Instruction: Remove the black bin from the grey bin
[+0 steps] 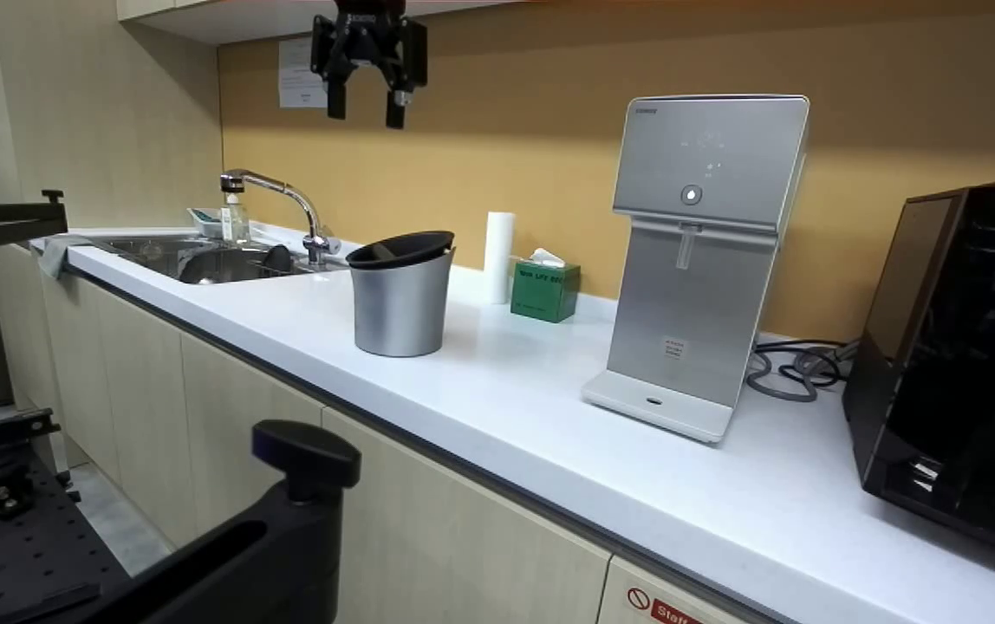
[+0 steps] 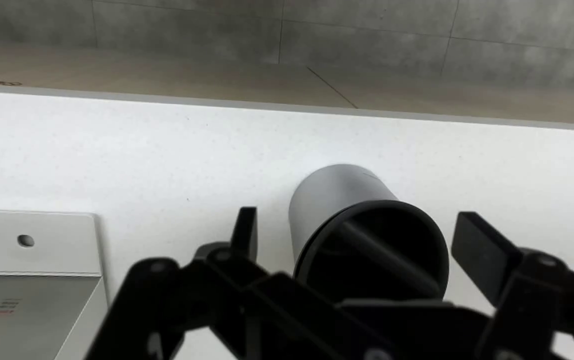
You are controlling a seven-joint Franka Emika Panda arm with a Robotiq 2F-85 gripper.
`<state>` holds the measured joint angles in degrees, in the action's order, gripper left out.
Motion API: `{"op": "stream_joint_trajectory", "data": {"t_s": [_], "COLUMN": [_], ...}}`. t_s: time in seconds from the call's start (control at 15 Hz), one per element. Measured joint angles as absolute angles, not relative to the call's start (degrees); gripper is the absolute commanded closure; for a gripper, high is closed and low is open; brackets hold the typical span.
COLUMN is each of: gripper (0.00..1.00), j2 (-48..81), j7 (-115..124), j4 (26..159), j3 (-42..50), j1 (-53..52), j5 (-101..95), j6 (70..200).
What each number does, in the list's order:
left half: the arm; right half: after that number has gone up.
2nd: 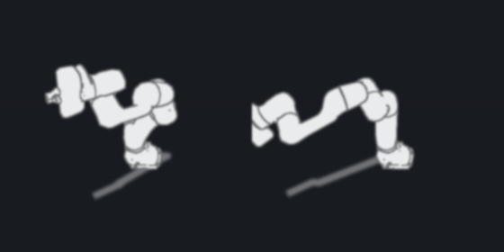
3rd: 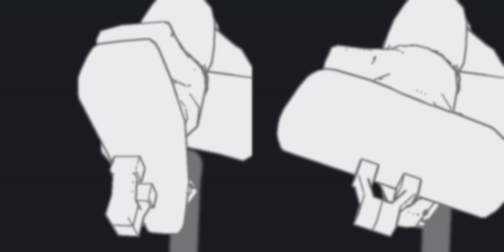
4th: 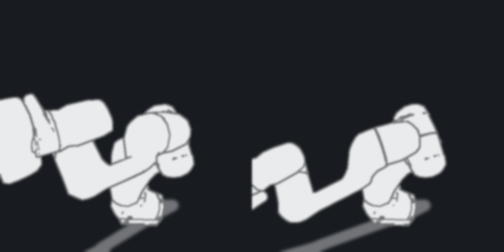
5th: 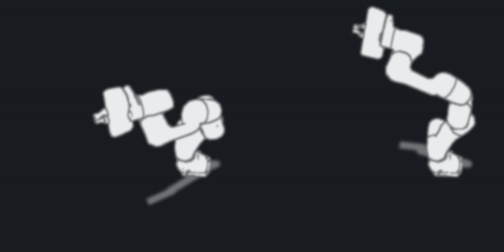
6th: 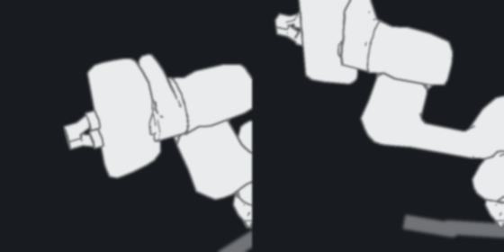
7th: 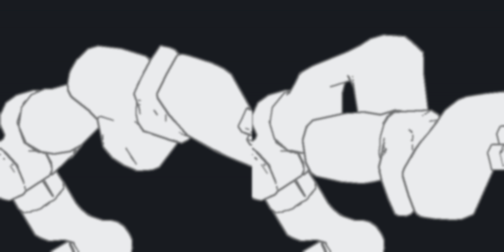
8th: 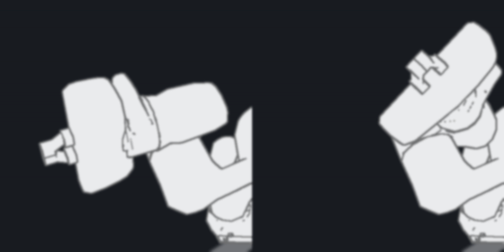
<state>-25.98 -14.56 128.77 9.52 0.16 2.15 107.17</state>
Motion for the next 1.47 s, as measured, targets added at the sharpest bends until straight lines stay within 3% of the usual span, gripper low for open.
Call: {"op": "stream_joint_trajectory", "data": {"t_s": [1.0, 1.47], "gripper": [0.00, 0.00], "j2": [-27.4, -27.1], "j7": [-44.3, -45.2], "j4": [138.6, 140.4], "j3": [7.7, 6.7], "j1": [-9.1, -9.1], "j5": [10.3, 10.3], "j6": [121.0, 125.0]}}
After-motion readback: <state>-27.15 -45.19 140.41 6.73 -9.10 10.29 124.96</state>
